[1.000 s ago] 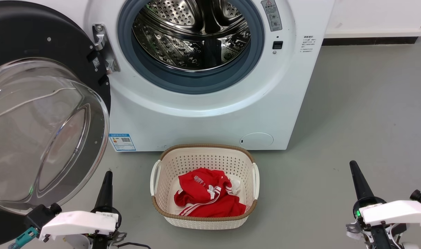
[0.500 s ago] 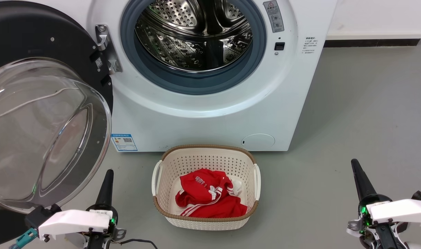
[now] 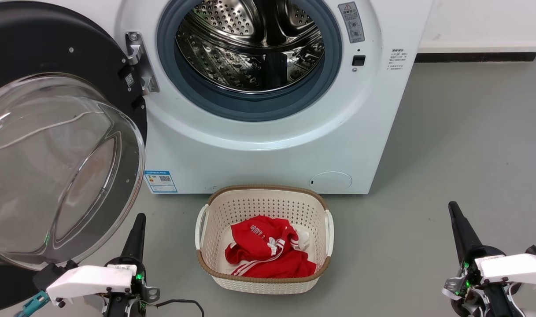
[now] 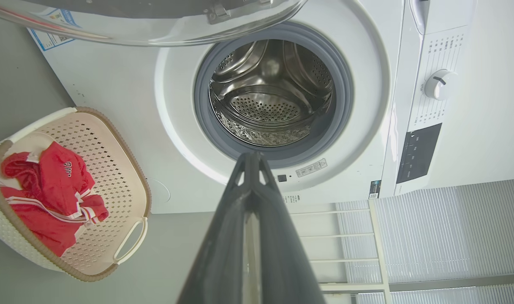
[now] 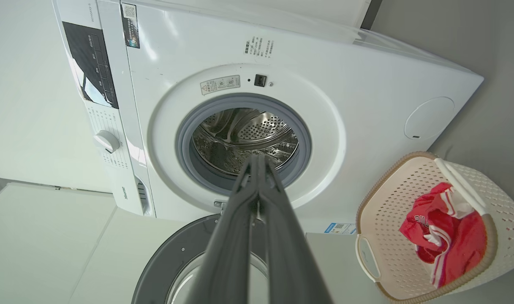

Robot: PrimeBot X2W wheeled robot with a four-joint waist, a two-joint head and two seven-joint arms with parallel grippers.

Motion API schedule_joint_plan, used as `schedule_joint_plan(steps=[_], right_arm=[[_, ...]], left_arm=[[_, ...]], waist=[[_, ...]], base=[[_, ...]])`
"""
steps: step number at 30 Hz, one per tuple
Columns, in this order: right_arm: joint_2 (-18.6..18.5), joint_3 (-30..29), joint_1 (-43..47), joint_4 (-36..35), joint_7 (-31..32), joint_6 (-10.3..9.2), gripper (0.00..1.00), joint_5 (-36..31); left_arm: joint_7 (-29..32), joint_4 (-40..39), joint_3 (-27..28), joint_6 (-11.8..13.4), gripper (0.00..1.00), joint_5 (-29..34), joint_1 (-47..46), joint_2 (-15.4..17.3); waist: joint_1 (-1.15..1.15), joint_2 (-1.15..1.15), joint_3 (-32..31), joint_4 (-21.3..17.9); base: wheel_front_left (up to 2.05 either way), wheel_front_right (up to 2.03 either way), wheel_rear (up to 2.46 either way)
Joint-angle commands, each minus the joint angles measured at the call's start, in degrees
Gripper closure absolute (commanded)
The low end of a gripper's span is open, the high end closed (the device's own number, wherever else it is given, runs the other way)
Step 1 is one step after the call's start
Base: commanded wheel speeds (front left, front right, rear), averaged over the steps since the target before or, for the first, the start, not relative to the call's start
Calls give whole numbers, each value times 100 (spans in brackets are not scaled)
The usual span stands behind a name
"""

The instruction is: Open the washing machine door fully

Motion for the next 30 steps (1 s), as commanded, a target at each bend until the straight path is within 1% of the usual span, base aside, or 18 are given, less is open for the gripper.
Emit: schedule_joint_plan(steps=[1, 26, 30], right_arm=[[-17, -16, -114, -1, 27, 1, 100, 105], [1, -120, -147, 59, 269, 0, 100, 1155], [6, -123, -146, 59, 271, 0, 100, 1151]], left_arm=[[23, 0, 15, -47, 100, -87, -98, 2], [297, 188, 91, -151, 100, -1205, -200, -5], [298, 188, 90, -152, 100, -1208, -202, -5]], waist=[[0, 0, -1, 2], [0, 0, -45, 70], [0, 0, -46, 72]], base=[[0, 0, 0], [0, 0, 0], [0, 0, 0]])
